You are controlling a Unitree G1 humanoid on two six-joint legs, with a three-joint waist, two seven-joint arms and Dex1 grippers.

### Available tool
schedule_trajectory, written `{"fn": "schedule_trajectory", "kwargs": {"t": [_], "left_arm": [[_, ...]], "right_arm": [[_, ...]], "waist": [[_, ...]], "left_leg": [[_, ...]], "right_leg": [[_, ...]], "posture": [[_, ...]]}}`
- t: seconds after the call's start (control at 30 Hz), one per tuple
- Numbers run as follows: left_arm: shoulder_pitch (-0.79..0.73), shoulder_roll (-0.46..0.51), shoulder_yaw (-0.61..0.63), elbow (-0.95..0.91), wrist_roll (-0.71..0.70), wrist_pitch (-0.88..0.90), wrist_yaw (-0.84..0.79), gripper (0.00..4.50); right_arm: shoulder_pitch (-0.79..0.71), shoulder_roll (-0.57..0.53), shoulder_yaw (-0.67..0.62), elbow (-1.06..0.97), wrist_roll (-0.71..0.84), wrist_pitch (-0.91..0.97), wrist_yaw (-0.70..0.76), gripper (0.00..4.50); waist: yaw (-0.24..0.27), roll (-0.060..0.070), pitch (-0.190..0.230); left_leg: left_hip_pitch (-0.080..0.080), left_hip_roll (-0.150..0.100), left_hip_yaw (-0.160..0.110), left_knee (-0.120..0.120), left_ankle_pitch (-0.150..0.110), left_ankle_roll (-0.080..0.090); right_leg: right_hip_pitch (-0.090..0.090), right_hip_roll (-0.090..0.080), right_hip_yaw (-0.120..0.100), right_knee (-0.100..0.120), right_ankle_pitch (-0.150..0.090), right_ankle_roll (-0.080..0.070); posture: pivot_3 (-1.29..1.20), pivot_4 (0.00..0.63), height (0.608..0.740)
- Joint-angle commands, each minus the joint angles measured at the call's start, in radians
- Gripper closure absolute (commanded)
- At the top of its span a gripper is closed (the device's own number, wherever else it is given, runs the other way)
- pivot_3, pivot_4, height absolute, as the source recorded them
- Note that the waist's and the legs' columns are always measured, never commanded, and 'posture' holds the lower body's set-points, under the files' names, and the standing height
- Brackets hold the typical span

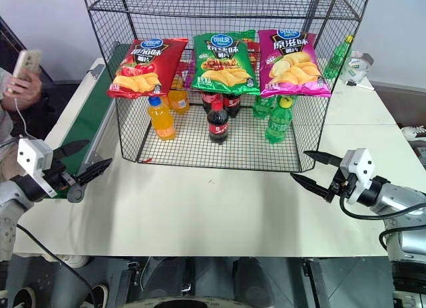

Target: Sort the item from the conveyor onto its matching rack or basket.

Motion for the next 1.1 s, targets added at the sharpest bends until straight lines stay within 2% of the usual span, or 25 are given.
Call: {"fn": "schedule_trajectory", "kwargs": {"t": [0.03, 0.43, 1.1], "left_arm": [[0.005, -0.001, 0.022, -0.004, -0.010, -0.019, -0.007, 0.00], [0.022, -0.010, 0.030, -0.007, -0.024, -0.027, -0.027, 0.00], [0.031, -0.018, 0.016, -0.005, -0.016, -0.038, -0.025, 0.00]], "right_arm": [[-0.010, -0.003, -0.007, -0.050, 0.012, 0.017, -0.014, 0.81], [-0.019, -0.015, 0.004, -0.103, 0.009, 0.061, -0.029, 0.81], [-0.054, -0.006, 0.026, -0.065, -0.011, 0.046, -0.016, 0.81]], "waist": [[0.000, 0.000, 0.000], [0.001, 0.000, 0.000], [0.000, 0.000, 0.000]], "left_leg": [[0.000, 0.000, 0.000, 0.000, 0.000, 0.000], [0.000, 0.000, 0.000, 0.000, 0.000, 0.000], [0.000, 0.000, 0.000, 0.000, 0.000, 0.000]], "right_leg": [[0.000, 0.000, 0.000, 0.000, 0.000, 0.000], [0.000, 0.000, 0.000, 0.000, 0.000, 0.000], [0.000, 0.000, 0.000, 0.000, 0.000, 0.000]], "posture": [[0.00, 0.150, 0.739], [0.00, 0.150, 0.739], [0.00, 0.150, 0.739]]}}
